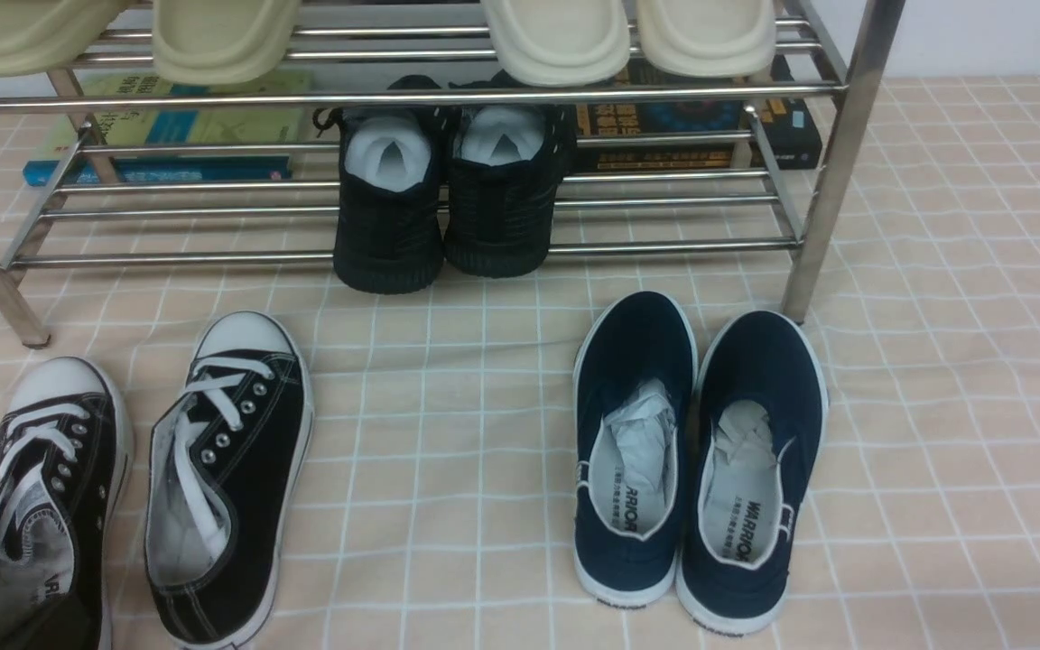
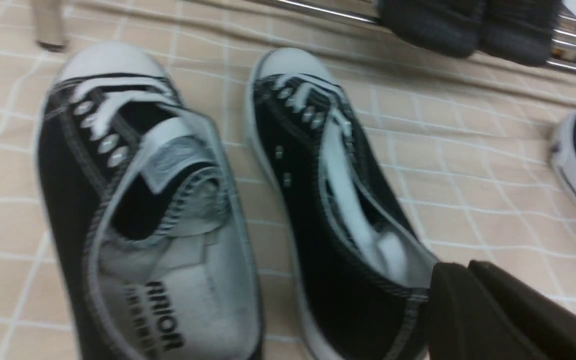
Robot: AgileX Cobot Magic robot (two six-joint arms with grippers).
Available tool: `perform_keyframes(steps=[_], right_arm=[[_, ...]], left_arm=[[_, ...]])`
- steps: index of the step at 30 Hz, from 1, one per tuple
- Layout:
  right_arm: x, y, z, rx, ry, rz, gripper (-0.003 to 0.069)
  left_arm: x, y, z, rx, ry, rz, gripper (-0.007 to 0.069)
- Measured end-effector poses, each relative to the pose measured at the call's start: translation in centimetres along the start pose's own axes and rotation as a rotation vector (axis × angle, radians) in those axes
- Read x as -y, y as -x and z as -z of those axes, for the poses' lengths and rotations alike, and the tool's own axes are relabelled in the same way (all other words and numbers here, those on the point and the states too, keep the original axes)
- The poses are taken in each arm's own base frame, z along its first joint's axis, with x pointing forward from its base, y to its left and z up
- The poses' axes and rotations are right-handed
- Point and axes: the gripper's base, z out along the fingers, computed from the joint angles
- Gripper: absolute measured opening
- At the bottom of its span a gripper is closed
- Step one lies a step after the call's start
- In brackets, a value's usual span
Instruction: Take the shoes off the shelf from the light coffee tablecloth by hand.
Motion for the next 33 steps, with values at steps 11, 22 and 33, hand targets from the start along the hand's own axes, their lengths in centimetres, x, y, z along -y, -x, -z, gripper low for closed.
perform_keyframes(steps=[11,22,33], right_arm=[[0.0,0.0,0.0,0.0,0.0,0.0,0.024],[0.0,0.0,0.0,0.0,0.0,0.0,0.024],[0.0,0.0,0.0,0.0,0.0,0.0,0.024]], left_arm=[[-1.1,-1.2,0.6,-0.019,0.135,-0.111,0.0051],[-1.2,-1.2,0.6,-0.028,0.14,-0.141,0.0063],[-1.5,-1.2,0.7,-0.02,0.197,-0.129,0.0071]])
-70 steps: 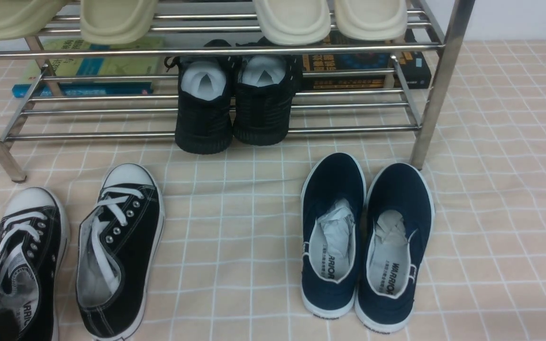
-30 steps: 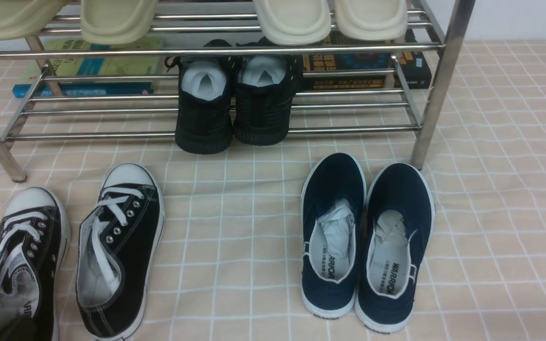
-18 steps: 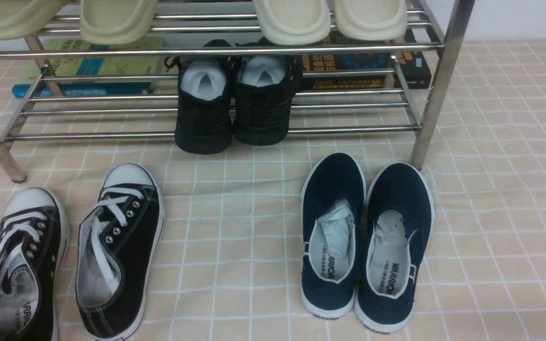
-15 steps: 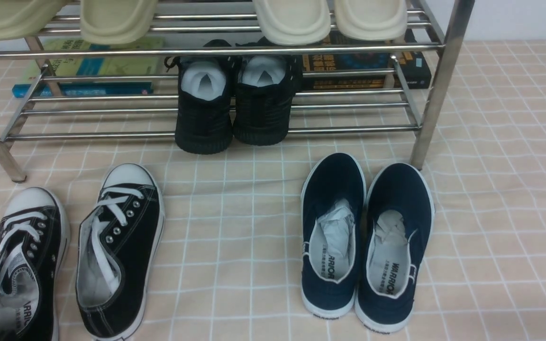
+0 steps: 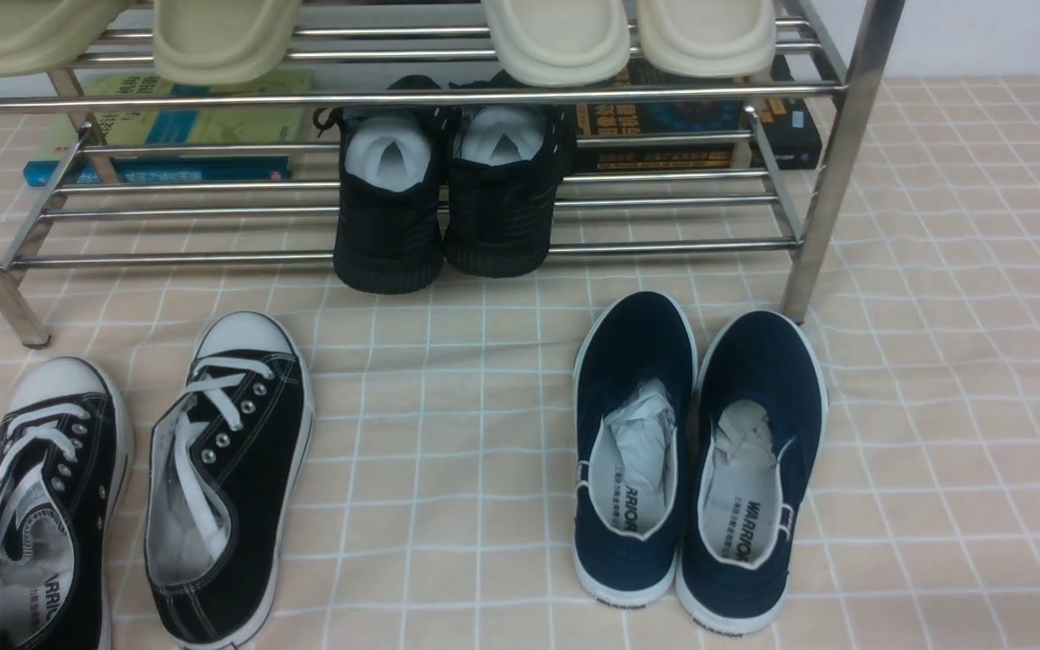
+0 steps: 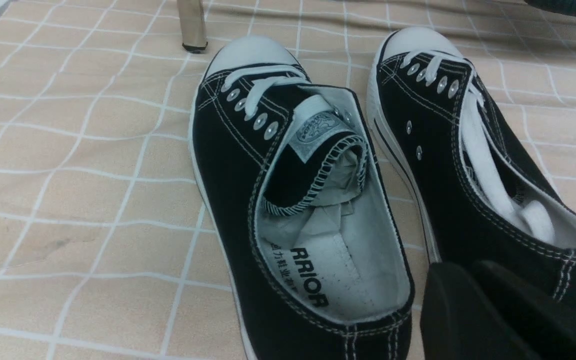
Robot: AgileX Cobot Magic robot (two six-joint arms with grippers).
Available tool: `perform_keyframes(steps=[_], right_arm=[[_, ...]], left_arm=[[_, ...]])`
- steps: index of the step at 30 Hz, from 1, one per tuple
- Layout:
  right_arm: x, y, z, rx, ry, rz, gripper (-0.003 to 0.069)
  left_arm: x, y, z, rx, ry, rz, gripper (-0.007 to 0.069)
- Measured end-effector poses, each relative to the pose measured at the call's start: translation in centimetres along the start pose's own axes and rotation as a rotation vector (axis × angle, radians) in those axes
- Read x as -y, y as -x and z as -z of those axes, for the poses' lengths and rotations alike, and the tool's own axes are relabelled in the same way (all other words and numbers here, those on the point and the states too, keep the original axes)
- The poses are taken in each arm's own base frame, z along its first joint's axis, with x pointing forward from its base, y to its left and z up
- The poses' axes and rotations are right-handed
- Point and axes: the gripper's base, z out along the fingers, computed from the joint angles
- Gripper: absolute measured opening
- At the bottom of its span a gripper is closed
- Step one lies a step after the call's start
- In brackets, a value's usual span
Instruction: Take the shoes off the shelf from the light coffee tablecloth by hand.
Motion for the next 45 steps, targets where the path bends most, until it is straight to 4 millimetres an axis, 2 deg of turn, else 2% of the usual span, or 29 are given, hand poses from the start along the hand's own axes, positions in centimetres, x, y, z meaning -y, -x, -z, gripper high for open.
perform_keyframes(steps=[45], right_arm=[[0.0,0.0,0.0,0.0,0.0,0.0,0.024]], left_arm=[[-0.05,0.01,0.01,0.002,0.005,-0.012,0.0116]])
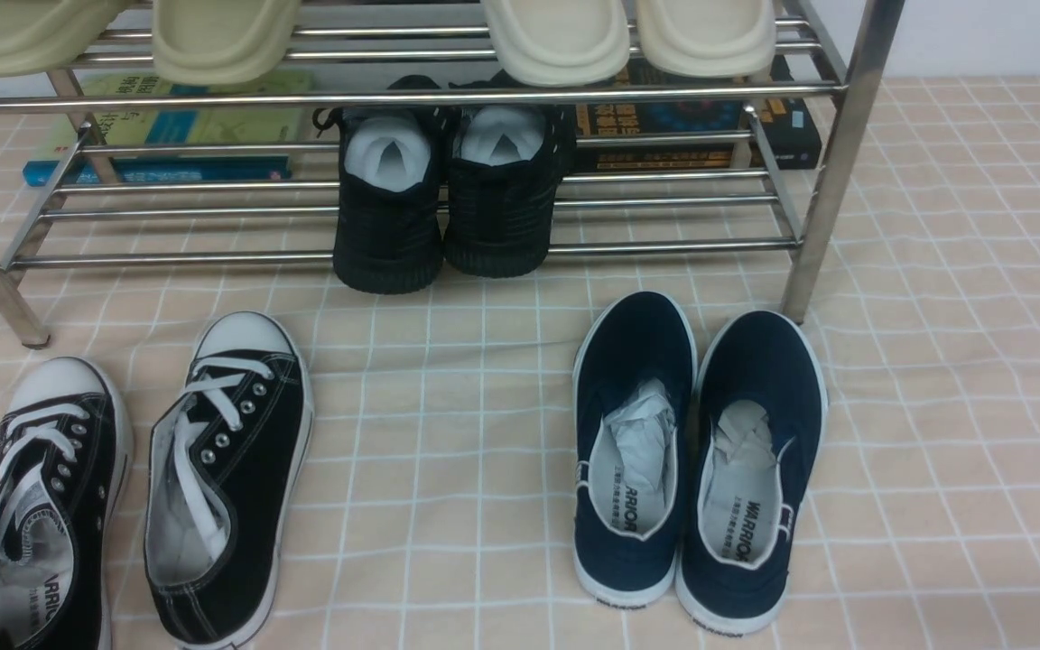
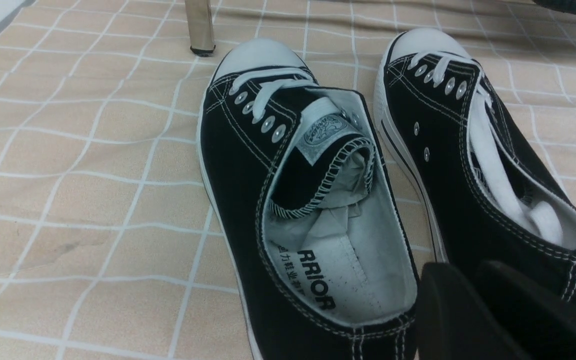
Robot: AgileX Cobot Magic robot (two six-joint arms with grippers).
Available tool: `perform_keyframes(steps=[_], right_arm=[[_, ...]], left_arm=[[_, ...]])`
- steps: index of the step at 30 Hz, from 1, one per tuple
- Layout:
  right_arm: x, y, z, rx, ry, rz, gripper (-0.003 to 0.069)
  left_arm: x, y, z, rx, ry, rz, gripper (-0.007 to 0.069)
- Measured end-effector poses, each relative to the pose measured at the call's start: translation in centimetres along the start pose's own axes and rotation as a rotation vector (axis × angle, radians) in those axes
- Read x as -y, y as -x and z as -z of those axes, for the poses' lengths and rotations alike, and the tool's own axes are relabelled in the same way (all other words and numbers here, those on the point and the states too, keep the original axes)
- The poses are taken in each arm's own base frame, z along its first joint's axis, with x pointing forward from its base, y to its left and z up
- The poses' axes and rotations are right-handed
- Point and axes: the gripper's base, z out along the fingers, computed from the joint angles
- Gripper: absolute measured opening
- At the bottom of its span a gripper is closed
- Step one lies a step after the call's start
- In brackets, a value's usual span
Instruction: Take the shoes off the shelf from the light coffee tablecloth by hand.
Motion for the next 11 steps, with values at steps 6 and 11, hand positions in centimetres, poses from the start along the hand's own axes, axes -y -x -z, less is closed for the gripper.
perform_keyframes(steps=[6,11], right_arm=[[0.0,0.0,0.0,0.0,0.0,0.0,0.024],[0.0,0.0,0.0,0.0,0.0,0.0,0.024]], left_arm=[[0.0,0.0,0.0,0.0,0.0,0.0,0.0122],[0.0,0.0,0.0,0.0,0.0,-0.001,0.0127]])
